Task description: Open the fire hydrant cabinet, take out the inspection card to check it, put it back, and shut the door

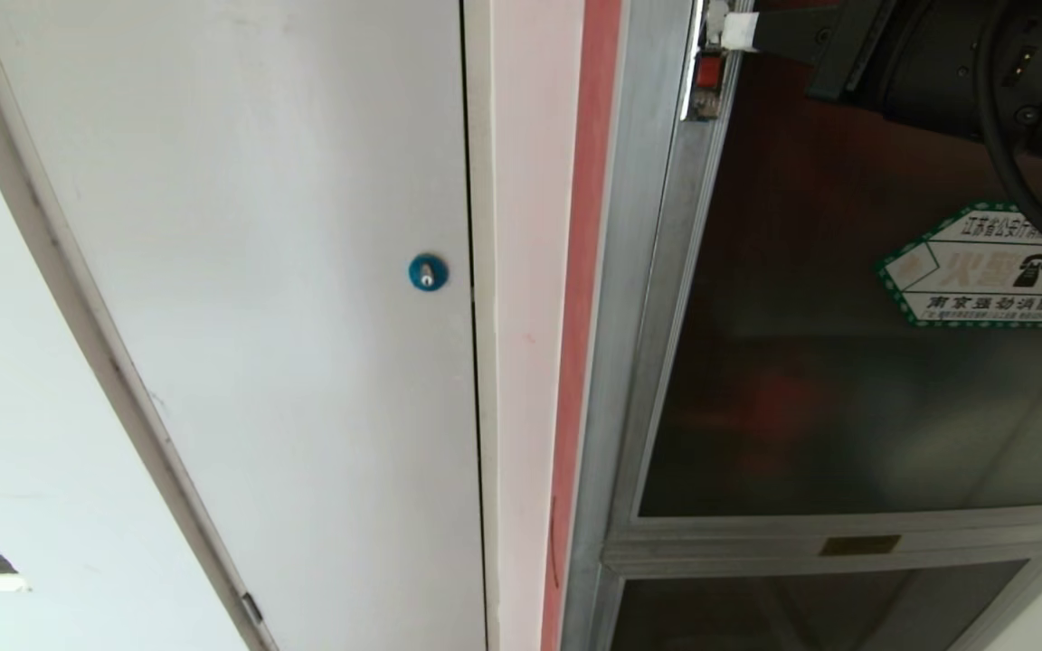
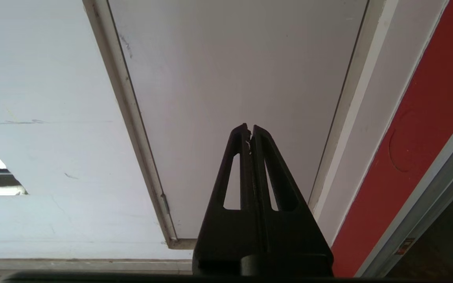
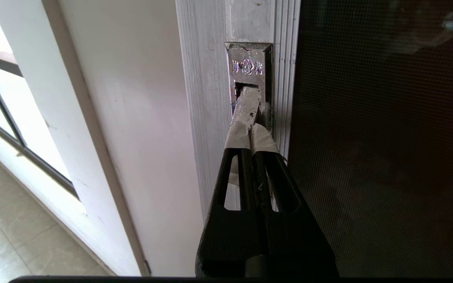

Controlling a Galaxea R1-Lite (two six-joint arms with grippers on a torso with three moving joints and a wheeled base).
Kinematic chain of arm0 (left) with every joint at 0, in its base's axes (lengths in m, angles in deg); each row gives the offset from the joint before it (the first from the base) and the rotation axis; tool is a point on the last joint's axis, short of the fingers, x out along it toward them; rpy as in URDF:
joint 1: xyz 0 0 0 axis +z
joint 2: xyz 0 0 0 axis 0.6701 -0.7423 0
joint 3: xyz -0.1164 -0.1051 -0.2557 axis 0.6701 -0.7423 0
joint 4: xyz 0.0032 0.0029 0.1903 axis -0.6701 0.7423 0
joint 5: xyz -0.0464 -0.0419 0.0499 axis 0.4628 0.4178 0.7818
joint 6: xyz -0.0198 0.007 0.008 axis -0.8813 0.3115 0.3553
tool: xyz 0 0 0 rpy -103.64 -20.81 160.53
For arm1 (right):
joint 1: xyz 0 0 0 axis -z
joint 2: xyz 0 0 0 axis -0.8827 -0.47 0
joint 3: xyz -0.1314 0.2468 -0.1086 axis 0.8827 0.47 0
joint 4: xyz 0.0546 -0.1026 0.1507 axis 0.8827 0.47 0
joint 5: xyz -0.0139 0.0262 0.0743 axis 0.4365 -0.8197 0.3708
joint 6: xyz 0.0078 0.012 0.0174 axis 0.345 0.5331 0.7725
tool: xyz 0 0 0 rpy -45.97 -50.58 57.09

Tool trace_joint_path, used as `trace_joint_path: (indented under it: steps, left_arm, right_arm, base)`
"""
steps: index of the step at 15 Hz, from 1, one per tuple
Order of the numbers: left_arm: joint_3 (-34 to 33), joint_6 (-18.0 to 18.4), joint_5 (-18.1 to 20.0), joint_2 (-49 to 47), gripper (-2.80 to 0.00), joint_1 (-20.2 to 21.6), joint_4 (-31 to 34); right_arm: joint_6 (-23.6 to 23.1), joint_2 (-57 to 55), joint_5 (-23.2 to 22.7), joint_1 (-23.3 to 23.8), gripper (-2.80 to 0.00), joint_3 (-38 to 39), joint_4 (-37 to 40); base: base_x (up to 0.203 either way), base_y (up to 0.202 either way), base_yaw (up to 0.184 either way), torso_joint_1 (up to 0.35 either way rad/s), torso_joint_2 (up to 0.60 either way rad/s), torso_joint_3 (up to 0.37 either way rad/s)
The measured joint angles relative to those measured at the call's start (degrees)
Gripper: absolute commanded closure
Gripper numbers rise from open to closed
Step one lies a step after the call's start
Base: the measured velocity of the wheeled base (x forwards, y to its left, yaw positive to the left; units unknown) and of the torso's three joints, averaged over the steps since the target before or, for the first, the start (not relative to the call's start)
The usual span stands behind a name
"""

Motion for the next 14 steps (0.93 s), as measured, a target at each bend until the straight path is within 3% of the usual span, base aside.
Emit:
trace_joint_path:
  steps: [14]
  left_arm:
    - [0.0,0.0,0.0,0.0,0.00,0.0,0.0]
  right_arm:
    - [-1.9,-3.8,0.3,0.1,0.00,-3.8,0.8]
  base:
    - [0.000,0.000,0.000,0.000,0.00,0.000]
